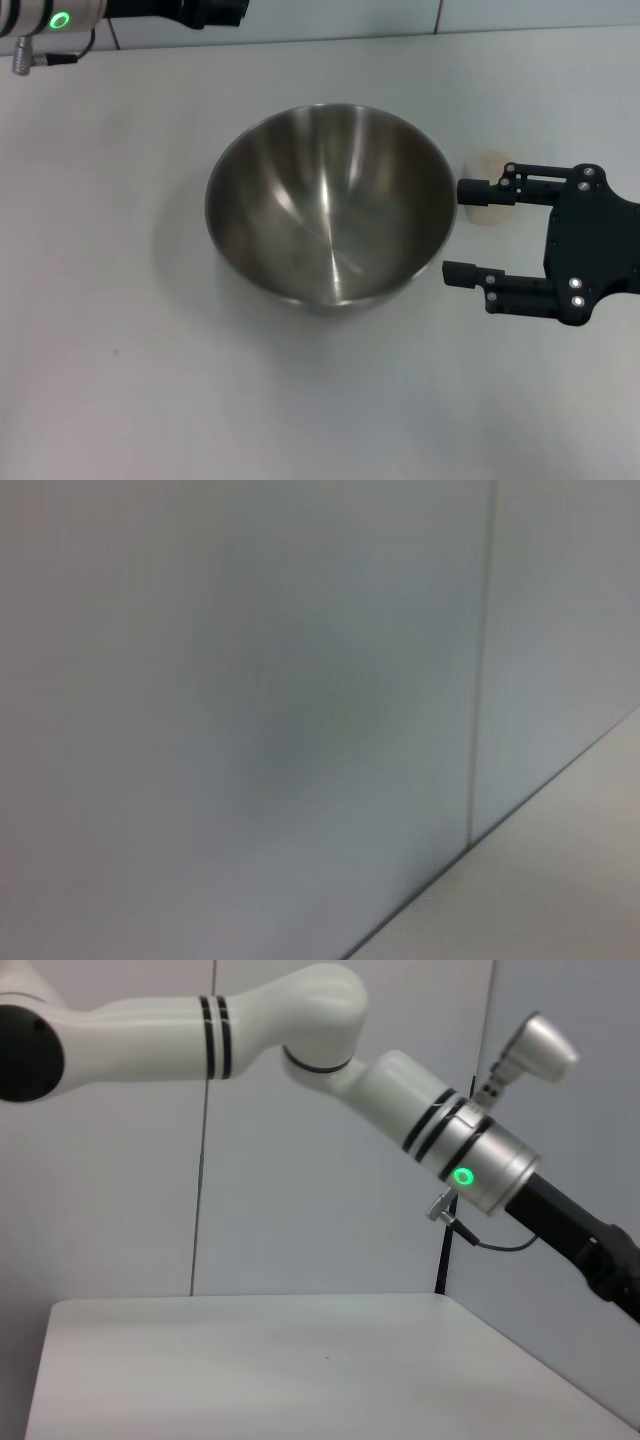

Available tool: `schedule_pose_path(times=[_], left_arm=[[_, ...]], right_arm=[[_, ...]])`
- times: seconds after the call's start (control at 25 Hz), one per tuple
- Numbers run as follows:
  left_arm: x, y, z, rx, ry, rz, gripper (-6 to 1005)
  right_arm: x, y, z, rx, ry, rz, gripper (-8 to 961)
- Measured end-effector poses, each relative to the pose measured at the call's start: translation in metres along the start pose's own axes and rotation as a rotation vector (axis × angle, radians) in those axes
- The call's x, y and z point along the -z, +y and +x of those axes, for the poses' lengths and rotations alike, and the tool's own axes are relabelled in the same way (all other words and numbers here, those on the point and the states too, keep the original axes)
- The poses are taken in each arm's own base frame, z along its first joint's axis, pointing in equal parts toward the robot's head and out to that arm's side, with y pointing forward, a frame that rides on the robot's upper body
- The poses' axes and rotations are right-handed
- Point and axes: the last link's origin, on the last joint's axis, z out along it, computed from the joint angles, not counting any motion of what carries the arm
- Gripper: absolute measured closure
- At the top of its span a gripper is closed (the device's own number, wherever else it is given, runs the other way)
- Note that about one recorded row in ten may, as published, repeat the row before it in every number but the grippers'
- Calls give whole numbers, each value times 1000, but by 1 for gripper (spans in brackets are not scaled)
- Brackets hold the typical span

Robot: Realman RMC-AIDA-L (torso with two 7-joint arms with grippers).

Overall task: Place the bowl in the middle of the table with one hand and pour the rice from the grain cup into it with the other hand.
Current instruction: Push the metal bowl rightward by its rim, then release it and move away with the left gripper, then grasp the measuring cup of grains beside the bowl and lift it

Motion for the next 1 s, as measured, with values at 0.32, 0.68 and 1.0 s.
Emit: schedule_pose_path(times=[0.32,0.68,1.0], left_arm=[[10,16,-11,-139,113,4,192],[26,9,-10,-111,312,107,193],[28,8,-23,-52,425,-5,195]], right_arm=[[-2,-2,-2,11,-4,-6,285],[-4,-4,-2,6,-6,-10,284],[-5,-7,-2,5,-9,-9,285]])
